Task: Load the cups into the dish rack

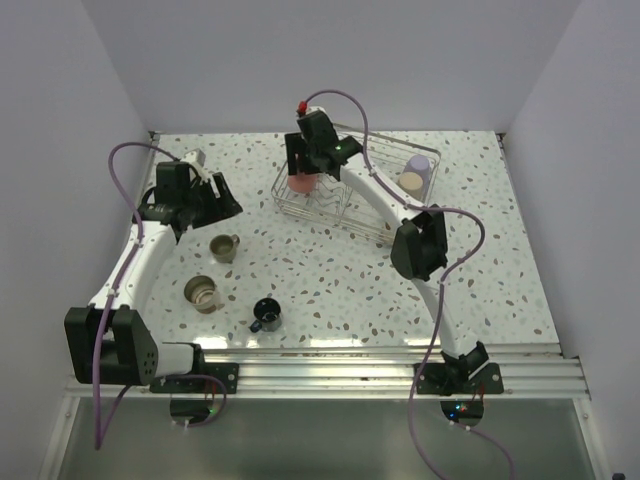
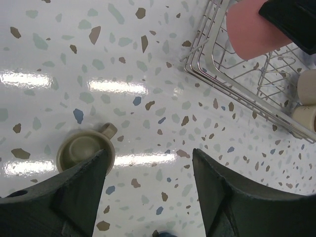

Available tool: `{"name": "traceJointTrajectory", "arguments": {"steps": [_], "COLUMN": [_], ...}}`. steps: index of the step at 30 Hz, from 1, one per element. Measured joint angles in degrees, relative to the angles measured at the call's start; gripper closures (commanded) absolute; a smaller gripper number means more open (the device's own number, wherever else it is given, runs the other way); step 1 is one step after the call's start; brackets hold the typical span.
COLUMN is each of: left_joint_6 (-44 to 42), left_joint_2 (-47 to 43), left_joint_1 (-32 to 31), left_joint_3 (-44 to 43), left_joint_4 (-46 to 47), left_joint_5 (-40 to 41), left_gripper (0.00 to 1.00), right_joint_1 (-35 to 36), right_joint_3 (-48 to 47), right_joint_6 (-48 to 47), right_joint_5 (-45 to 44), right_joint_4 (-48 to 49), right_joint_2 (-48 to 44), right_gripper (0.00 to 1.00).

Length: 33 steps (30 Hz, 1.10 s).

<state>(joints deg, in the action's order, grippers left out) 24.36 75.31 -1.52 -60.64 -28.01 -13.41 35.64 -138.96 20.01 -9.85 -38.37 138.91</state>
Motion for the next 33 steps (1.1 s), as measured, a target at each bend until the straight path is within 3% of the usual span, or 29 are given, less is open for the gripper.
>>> {"name": "traceJointTrajectory", "arguments": {"steps": [23,25,26,33], "left_joint_6": [-1.44,-1.46,-1.46,-1.53], "left_joint_2": [0.0,0.0,0.0,0.0], "left_joint_1": [0.0,0.0,0.0,0.39], "left_joint_3": [0.0,0.0,0.0,0.0], "left_joint_4": [-0.39,-0.37,-0.37,-0.37], "left_joint_5": [0.04,0.04,0.04,0.0], "left_gripper": [0.28,0.28,0.28,0.28], "right_joint_1": [2.64,2.84,2.89,3.17], "right_joint_3": [2.12,2.16,2.16,2.16], "right_joint_6": [-2.32,-2.58,-2.64,-2.99], "right_joint_5": [-4.68,-5.11,-5.29,-5.77], "right_joint_4": [0.39,0.9,0.92,0.83], "right_joint_2": [3.13,3.43,3.45,3.45], "right_gripper": [0.98,0.93,0.81,0.45]}}
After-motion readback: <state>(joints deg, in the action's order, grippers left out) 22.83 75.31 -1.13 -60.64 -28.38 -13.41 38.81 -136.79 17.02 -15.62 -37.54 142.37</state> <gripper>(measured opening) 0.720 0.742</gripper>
